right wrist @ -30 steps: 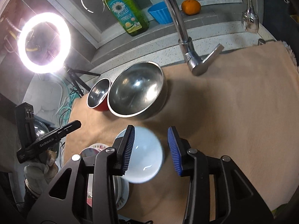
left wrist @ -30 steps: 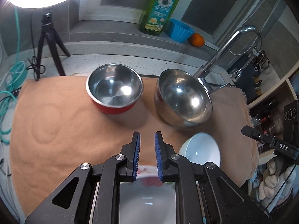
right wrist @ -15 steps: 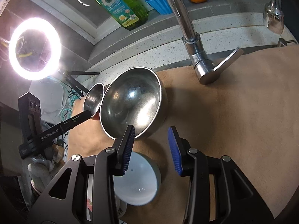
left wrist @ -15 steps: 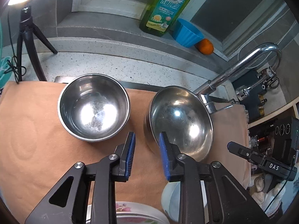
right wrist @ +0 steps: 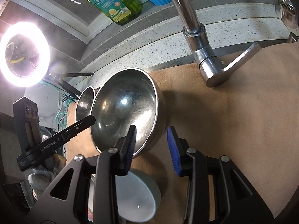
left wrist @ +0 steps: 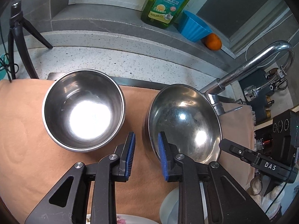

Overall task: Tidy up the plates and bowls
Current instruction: 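Grasp the rim of the large steel bowl with the right gripper, then lift the large steel bowl and carry it beside the plate stack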

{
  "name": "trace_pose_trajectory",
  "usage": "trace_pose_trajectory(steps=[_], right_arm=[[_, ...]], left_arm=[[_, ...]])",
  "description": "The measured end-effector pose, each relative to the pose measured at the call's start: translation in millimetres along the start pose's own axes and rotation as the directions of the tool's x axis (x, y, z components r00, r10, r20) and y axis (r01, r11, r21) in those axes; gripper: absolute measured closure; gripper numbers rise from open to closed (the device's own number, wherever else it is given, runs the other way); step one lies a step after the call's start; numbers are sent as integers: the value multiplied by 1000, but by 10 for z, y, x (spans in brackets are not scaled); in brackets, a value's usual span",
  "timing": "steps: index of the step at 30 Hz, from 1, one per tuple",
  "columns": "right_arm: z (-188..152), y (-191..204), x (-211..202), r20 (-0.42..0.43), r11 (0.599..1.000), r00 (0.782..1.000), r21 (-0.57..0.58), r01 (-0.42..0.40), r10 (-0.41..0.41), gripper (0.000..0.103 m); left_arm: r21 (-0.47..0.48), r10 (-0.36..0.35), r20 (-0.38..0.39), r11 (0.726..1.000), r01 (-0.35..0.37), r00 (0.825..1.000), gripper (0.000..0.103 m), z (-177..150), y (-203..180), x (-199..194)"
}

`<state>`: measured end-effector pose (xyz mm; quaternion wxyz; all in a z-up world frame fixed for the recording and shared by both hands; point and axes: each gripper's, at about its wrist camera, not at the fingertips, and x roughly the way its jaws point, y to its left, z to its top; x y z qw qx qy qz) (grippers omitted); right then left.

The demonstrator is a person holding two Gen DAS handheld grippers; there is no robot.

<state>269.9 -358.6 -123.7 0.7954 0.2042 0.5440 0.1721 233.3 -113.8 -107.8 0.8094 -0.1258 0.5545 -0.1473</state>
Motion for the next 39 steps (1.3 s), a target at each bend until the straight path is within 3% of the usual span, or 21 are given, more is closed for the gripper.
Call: trace_pose_trajectory(steps=[4,8,21,30,39], right_arm=[[45,-36,55,-7,1000,1000,24,10,-10,78],[70,-48,108,-15,999,1000,37,12,-11,86],[50,-5,77,-8,1000,1000,23,17,-17,87],[-37,115,-170,19,999,999,-33,-29,29,87],[-284,476,-385,33,996,998,-73,-48,51,87]], left_arm=[[4,0,-4,1000,0,1000,82,17,3,36],[15,-2,-14,1000,3,1000,90,31,-5,90],[19,-9,-11,1000,9,1000,92,5,-36,79],[38,-35,34,999,34,999,92,-65,-65,-209],[49,-46,77,998,42,996,92,-225,75,-578]])
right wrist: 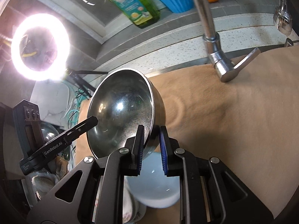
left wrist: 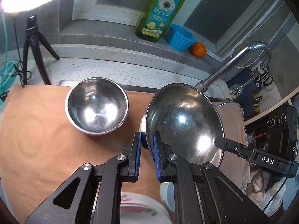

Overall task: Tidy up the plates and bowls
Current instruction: 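Lift the large steel bowl and carry it beside the plate stack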

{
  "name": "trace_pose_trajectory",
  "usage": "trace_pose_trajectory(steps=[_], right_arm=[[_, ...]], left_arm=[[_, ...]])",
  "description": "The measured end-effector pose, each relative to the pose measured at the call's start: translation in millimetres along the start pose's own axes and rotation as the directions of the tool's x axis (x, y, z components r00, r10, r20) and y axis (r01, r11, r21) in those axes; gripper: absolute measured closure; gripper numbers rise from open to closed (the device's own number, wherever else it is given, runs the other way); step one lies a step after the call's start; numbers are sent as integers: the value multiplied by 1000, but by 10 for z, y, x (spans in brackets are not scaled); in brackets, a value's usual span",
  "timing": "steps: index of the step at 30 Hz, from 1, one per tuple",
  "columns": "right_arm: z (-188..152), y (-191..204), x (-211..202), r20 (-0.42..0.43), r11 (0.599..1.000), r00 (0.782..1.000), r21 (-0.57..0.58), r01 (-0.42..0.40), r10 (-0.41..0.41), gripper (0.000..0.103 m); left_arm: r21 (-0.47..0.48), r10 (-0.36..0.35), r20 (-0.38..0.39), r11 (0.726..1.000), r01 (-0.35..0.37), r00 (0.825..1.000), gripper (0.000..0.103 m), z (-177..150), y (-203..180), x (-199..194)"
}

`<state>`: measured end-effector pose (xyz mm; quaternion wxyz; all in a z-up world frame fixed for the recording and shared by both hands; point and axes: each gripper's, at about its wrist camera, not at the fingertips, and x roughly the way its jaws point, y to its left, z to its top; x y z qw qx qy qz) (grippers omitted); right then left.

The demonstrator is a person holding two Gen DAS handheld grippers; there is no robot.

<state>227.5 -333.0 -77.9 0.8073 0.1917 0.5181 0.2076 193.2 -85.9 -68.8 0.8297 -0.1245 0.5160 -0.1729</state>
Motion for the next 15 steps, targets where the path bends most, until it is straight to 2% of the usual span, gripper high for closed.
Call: trace_pose_trajectory(steps=[6,10,15], right_arm=[[-184,390,-74,2,999,1000,-43,-20,20,86],[-317,643,-63,-6,999,1000,-53,-3,3,86],[-489,930,41,-38,996,999,-83,-36,33,85]], left_arm=[[-24,-3,30,1000,3,1000,92,-167,213,-337],[-29,15,53,1000,-13,999,92,-302,350,-567],[-57,31,67,998,-27,997,92,-460,585,-789]])
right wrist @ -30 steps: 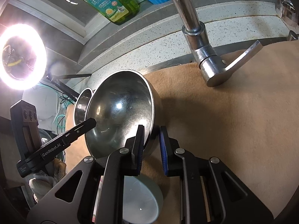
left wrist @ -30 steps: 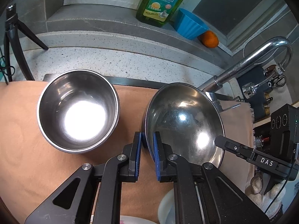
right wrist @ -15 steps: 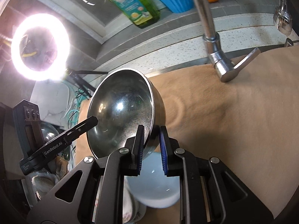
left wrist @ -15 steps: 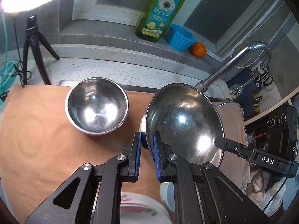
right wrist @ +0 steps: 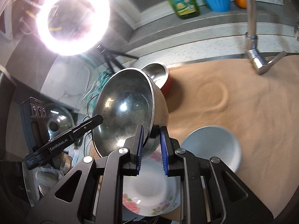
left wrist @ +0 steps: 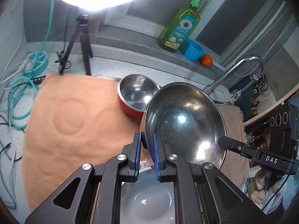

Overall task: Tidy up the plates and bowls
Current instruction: 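Lift the large steel bowl and carry it beside the plate stack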

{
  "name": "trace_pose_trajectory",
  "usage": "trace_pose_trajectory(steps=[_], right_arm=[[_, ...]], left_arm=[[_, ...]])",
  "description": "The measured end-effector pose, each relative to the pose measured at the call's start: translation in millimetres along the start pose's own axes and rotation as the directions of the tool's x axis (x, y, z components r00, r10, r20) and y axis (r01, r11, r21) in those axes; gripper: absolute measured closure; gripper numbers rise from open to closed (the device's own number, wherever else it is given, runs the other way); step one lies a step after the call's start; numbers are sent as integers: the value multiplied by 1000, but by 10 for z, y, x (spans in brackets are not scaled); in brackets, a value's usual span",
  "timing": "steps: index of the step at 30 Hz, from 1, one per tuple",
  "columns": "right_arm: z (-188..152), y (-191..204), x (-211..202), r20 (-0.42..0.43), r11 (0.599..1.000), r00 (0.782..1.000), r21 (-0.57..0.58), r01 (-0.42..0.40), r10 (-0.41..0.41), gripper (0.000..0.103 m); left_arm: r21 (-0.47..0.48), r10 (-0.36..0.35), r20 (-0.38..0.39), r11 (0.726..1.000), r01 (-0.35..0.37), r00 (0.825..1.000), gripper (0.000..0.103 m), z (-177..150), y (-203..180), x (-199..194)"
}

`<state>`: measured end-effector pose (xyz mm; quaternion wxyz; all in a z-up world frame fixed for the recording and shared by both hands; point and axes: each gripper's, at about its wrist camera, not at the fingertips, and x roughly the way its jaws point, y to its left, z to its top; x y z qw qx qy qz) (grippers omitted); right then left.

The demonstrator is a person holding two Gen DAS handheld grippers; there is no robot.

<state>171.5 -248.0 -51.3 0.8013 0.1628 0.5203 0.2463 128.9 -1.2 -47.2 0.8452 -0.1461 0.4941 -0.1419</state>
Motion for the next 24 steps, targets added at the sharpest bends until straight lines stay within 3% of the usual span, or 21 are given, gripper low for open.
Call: trace_pose_trajectory(steps=[13,24], right_arm=[[-223,695,532,-99,994,995,-102,-42,32,84],[-471,1067,1122,-212,983,976,-164,-80,44,85]], left_arm=[[-111,74,39,991,-69,996,92,-294,733,-447],[-223,128,27,968,-118,991,92,-584,1306,-597]])
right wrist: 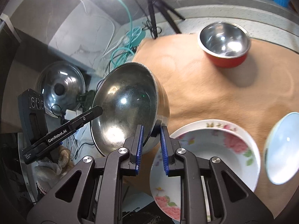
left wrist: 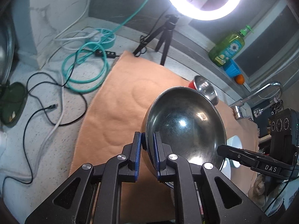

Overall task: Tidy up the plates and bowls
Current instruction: 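Lift the large steel bowl and carry it beside the plate stack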

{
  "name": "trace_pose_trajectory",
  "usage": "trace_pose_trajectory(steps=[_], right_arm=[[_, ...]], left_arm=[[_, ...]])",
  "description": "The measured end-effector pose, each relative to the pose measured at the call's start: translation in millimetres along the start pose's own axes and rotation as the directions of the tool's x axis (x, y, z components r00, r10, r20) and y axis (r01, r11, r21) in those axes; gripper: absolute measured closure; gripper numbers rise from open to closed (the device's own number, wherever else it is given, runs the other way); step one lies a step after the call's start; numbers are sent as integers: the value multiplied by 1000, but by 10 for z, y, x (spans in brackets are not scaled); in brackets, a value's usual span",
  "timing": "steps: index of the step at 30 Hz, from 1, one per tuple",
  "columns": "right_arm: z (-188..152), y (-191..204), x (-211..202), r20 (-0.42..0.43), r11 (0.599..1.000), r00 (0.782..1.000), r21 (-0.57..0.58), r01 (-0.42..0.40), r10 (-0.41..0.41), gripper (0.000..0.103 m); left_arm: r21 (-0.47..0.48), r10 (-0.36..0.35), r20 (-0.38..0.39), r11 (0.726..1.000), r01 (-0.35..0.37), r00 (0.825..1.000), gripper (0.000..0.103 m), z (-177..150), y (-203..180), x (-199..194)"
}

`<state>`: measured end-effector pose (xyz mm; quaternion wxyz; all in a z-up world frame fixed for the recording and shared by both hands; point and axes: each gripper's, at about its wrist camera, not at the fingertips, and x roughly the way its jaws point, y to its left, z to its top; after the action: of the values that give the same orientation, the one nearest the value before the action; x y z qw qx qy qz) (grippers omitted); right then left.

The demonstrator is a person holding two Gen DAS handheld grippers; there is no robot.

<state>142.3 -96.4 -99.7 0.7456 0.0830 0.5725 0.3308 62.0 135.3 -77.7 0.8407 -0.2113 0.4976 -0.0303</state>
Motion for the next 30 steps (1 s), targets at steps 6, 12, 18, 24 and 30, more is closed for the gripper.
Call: trace_pose_trajectory(steps=[6,12,18,24,30], right_arm=[[-23,46,278,-36,1000,999,-1,11,-11,85],[-59,39,495,-73,1000,997,0,27,-27,85],[-90,17,600,-88,999,995,-7,34,-35,85],[-68,27,634,-88,999,995,-22,43,-44,85],[-73,32,635,-90,999,995,-33,40,-43,84]], left_arm=[[-33,30,-26,999,-31,999,92,-100,221,73],[-55,45,-47,997,-48,998,92,-175,353,144],[-69,54,-65,996,-58,996,92,-251,421,210],[-58,63,-61,996,-67,996,92,-274,411,206],[-44,74,-70,996,-77,995,92,-270,406,215]])
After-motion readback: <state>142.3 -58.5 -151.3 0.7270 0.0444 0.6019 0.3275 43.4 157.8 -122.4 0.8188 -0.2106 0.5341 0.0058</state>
